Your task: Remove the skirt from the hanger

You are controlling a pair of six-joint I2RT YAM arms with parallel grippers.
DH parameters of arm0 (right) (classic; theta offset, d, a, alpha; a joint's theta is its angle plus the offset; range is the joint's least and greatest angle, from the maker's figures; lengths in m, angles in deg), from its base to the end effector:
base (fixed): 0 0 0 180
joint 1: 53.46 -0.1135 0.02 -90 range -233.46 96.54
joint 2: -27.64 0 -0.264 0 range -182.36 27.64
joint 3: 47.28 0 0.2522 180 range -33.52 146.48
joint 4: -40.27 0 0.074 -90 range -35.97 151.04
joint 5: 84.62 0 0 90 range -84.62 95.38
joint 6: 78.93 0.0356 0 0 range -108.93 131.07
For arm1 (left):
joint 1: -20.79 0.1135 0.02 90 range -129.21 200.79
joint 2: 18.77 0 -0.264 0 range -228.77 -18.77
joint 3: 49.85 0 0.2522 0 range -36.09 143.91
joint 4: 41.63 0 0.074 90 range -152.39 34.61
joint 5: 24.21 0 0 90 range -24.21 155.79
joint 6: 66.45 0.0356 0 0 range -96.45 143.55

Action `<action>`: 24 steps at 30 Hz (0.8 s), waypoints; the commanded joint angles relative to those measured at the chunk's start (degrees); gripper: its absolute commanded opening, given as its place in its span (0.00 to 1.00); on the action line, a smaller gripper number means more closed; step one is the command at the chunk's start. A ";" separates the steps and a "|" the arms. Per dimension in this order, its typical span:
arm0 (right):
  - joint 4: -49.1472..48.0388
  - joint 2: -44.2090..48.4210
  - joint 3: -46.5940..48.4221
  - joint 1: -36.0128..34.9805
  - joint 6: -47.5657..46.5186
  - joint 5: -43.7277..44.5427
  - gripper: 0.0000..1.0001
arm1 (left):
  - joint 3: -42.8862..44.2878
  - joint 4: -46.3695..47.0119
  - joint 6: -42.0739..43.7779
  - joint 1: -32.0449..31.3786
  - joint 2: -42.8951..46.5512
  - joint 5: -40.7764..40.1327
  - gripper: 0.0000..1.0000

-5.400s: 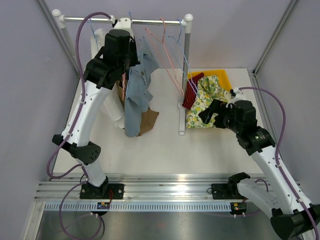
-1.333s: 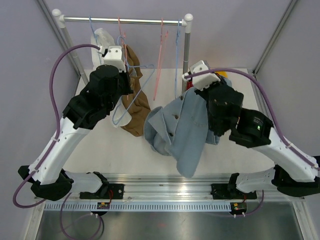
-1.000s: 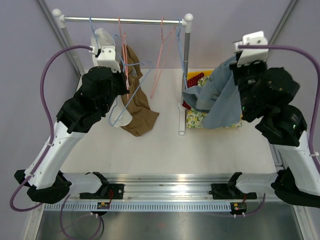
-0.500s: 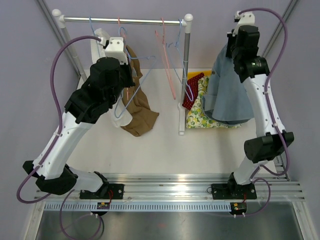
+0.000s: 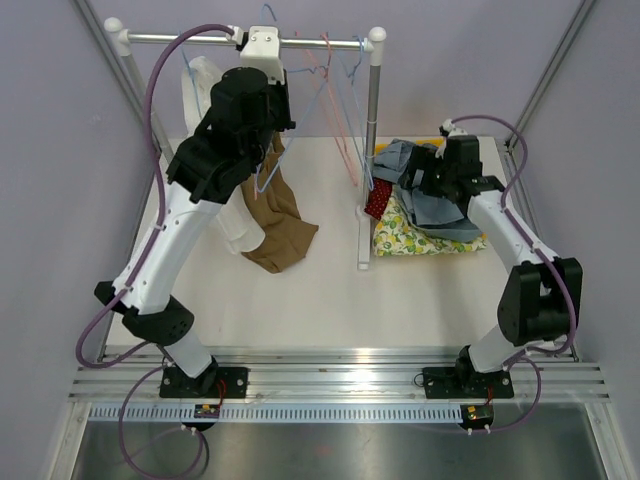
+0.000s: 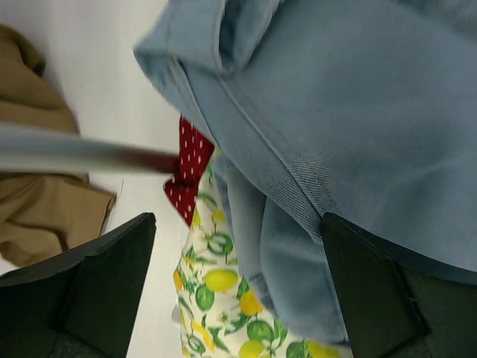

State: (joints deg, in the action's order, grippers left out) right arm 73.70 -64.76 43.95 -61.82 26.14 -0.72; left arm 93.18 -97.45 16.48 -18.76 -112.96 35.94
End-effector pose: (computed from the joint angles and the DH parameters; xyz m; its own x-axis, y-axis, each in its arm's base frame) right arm 0.3687 0.0580 0.3100 -0.6026 0.1728 -0.7791 -0.0771 0.9591 0.2723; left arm 0.2498 -0.1833 0.5539 -0.1141 -0.0442 -0.9925 0.1585 0.9854 -0.0621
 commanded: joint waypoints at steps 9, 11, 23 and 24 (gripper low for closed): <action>-11.22 17.60 -23.05 -0.25 5.94 -10.59 0.99 | 3.63 4.97 -2.85 6.33 -8.72 8.92 0.00; -11.31 18.66 -23.77 -0.34 6.81 -11.03 0.99 | 1.96 5.50 -4.34 6.15 -8.29 10.42 0.00; -6.83 23.66 -23.50 -1.31 7.52 -12.00 1.00 | -1.48 2.70 -3.48 2.46 0.84 10.07 0.76; -6.13 24.97 -23.77 -1.39 7.60 -12.00 0.99 | -1.48 2.25 -3.48 2.46 1.72 9.72 0.77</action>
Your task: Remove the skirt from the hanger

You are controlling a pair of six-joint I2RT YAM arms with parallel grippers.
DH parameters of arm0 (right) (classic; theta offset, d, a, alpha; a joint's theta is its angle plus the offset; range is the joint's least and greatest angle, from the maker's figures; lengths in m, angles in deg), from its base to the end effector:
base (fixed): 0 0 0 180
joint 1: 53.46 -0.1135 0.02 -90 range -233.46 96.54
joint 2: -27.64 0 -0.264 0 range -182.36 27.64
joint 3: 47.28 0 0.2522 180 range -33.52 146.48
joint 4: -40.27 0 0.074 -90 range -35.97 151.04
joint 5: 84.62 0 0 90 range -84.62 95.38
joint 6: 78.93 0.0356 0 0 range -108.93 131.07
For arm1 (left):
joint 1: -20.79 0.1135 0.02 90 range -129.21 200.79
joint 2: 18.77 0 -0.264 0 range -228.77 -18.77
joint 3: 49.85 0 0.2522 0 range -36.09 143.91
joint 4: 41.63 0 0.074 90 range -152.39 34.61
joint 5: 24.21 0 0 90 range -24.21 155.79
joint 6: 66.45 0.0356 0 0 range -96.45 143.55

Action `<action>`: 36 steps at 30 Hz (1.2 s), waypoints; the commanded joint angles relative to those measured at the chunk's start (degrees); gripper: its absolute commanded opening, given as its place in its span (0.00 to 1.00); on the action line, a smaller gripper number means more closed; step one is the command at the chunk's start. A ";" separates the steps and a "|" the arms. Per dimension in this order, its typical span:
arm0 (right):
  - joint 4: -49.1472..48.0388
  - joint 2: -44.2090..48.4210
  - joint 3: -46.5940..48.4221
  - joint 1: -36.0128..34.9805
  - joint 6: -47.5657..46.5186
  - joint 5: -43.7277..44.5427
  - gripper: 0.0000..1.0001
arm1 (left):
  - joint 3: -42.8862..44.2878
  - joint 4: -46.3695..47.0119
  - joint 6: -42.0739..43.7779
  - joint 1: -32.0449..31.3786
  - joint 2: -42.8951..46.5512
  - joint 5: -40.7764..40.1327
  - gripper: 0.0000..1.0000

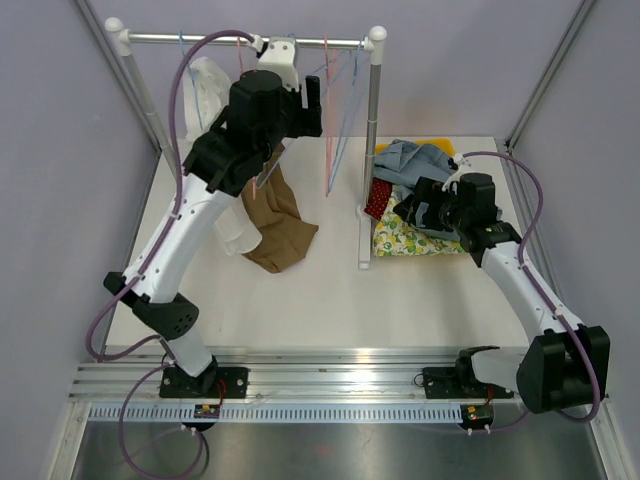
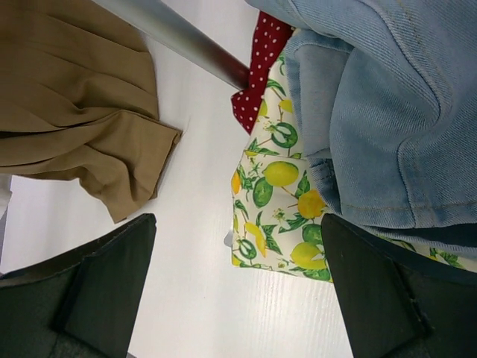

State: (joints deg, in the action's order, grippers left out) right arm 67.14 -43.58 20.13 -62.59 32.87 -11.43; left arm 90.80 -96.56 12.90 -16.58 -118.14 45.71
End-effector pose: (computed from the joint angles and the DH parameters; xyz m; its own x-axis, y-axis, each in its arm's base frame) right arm 0.2744 0.0545 0.2915 -0.6154 0.2612 -0.7437 -0.1820 0.8710 0.4564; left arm 0.2911 -0.2069 0.5150 -0.2407 -0.0346 -0.9700 0.2650 0.9591 -0.1000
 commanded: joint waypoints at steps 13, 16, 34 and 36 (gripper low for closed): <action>5.53 12.33 -2.93 -0.72 1.14 -1.46 1.00 | -7.97 -3.13 0.55 6.51 17.02 -2.69 0.79; 6.41 13.12 -3.02 -0.81 1.05 -1.20 1.00 | -9.37 -2.87 0.46 8.36 16.15 -1.20 0.79; 6.76 12.51 -3.73 -0.81 0.35 -0.49 0.99 | -11.14 1.35 0.63 12.05 5.86 2.67 0.48; 6.50 12.42 -3.81 -0.89 0.35 -0.76 0.99 | -11.23 1.79 0.90 12.23 5.51 2.67 0.27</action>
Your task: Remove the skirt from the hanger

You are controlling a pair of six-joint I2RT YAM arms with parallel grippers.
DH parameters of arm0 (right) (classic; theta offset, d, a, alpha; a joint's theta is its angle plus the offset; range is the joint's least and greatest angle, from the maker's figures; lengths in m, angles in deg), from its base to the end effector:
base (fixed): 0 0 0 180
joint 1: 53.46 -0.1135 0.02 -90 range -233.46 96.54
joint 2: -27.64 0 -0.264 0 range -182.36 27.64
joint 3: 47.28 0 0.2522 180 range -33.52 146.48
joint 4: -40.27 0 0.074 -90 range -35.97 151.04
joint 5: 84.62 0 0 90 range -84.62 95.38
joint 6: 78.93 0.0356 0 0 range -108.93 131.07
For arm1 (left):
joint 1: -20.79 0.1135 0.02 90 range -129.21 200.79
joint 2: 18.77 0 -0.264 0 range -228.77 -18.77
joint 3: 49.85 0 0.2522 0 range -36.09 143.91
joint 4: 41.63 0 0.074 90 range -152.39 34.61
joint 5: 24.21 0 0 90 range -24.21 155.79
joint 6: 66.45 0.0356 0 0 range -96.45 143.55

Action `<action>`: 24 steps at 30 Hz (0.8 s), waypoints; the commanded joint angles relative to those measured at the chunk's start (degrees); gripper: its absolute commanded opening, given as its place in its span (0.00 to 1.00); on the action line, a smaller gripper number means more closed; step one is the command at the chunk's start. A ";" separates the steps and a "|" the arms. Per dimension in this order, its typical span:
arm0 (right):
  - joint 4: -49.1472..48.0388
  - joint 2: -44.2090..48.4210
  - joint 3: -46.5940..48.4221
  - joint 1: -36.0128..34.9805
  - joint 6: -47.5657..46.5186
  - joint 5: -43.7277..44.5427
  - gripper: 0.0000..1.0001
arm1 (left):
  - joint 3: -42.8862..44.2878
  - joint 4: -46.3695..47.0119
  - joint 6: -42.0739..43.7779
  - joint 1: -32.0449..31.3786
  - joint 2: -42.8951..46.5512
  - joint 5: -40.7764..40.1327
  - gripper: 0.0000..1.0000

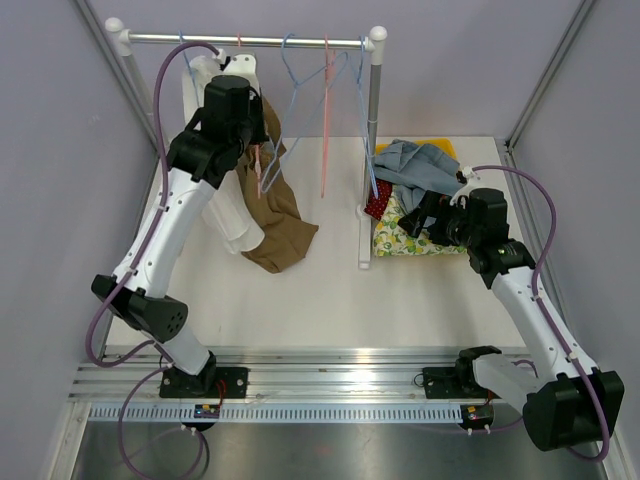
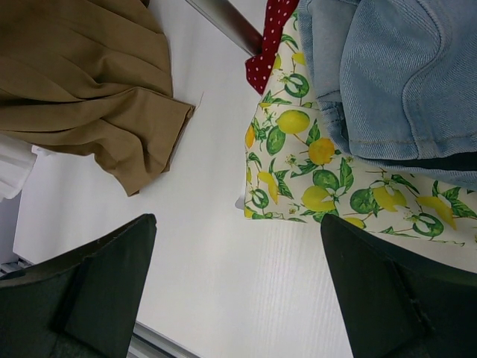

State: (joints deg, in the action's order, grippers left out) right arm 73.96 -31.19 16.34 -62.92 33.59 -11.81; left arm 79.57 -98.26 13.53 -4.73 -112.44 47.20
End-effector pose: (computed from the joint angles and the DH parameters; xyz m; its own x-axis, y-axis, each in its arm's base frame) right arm 0.2244 0.0481 0.3082 -0.5982 0.2713 -0.7540 -0.1982 0.8616 0.4672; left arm 0.3137 -0.1372 0.4859 -0.3410 -0.0199 -0.9398 0.0815 0.9954 -0.0507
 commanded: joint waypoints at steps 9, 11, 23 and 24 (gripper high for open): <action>2.83 -2.07 10.32 -14.04 -2.21 7.23 0.99 | 4.57 0.51 -0.17 0.64 0.24 0.13 0.00; 5.63 -3.74 17.23 -20.14 -3.53 12.59 0.99 | 6.94 -1.33 0.35 0.64 1.03 0.57 0.00; 6.35 -19.63 39.07 -54.77 -2.57 34.04 1.00 | 8.53 -3.89 -1.75 0.47 7.53 2.59 0.00; 6.53 -20.96 40.56 -56.36 -2.75 35.20 0.99 | 8.10 -3.71 -2.19 0.38 8.75 2.94 0.00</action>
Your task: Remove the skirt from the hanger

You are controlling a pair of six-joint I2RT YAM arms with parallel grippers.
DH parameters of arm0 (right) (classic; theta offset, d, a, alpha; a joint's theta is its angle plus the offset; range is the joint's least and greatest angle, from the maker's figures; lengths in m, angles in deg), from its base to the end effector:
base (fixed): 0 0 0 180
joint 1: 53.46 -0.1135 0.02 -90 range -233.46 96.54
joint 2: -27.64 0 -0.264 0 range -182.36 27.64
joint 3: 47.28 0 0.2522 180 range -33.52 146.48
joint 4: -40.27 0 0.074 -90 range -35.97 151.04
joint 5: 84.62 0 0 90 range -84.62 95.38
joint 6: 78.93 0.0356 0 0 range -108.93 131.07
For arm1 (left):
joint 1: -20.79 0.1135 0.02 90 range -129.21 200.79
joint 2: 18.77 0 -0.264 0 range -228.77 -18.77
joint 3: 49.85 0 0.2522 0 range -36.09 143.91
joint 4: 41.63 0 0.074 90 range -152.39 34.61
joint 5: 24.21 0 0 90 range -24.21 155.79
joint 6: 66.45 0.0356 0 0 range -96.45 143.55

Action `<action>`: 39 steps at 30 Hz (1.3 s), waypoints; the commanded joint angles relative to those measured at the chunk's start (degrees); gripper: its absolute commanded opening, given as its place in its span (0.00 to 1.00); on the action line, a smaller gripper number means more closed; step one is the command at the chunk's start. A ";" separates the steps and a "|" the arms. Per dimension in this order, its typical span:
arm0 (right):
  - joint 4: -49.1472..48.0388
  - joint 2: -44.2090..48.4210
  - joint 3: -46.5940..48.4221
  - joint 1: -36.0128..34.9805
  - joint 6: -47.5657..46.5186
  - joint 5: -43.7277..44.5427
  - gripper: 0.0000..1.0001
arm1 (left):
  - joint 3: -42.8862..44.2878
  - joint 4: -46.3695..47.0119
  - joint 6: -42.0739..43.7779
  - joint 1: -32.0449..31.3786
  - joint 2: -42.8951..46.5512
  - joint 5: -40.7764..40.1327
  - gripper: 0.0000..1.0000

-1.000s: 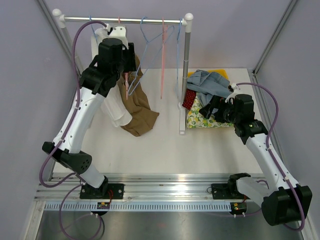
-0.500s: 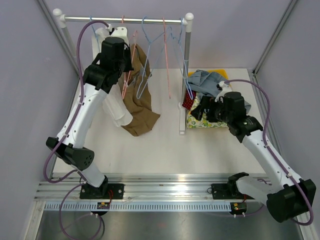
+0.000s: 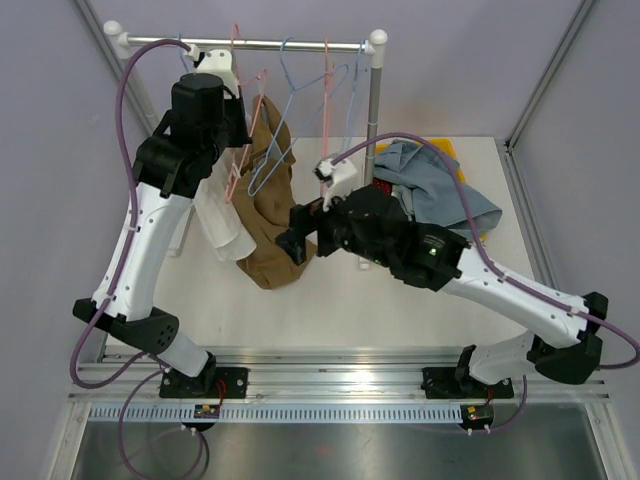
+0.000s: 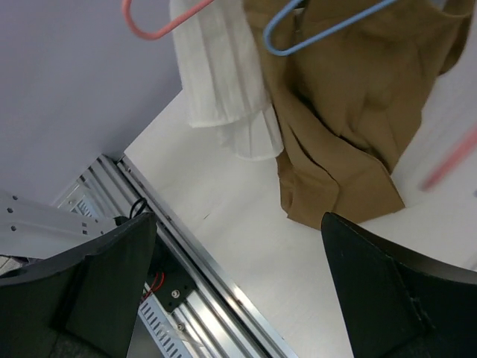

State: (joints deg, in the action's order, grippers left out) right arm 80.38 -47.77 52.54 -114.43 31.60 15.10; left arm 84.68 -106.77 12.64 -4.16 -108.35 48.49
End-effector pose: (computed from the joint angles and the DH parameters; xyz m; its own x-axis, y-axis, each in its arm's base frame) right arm 0.1451 0.2491 0.4437 -0.3975 -0.0040 -0.9176 -0.6872 0.6640 0.2948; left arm 0.2746 -0.1161 0.5184 -0.3356 -0.0432 -0.9410 0.0878 0.9932 -0.0769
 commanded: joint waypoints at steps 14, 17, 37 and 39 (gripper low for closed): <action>-4.72 -21.87 18.00 -15.14 -0.58 19.28 0.99 | 1.40 3.56 -5.60 -0.19 13.54 4.46 0.00; -8.06 -24.24 19.40 -15.50 -1.46 23.58 0.99 | 0.61 2.95 -6.66 -0.19 15.13 5.87 0.00; -21.07 -28.12 20.82 -19.62 -9.72 30.26 0.00 | -16.25 11.73 -7.54 -0.19 21.64 5.44 0.00; -21.34 -26.37 20.20 -20.59 -10.42 31.33 0.00 | -21.09 14.62 -8.33 -0.19 22.52 5.00 0.00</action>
State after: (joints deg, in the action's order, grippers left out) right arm 64.21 -80.34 72.76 -132.42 23.12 42.64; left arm 67.20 -101.98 5.03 -4.16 -87.61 54.39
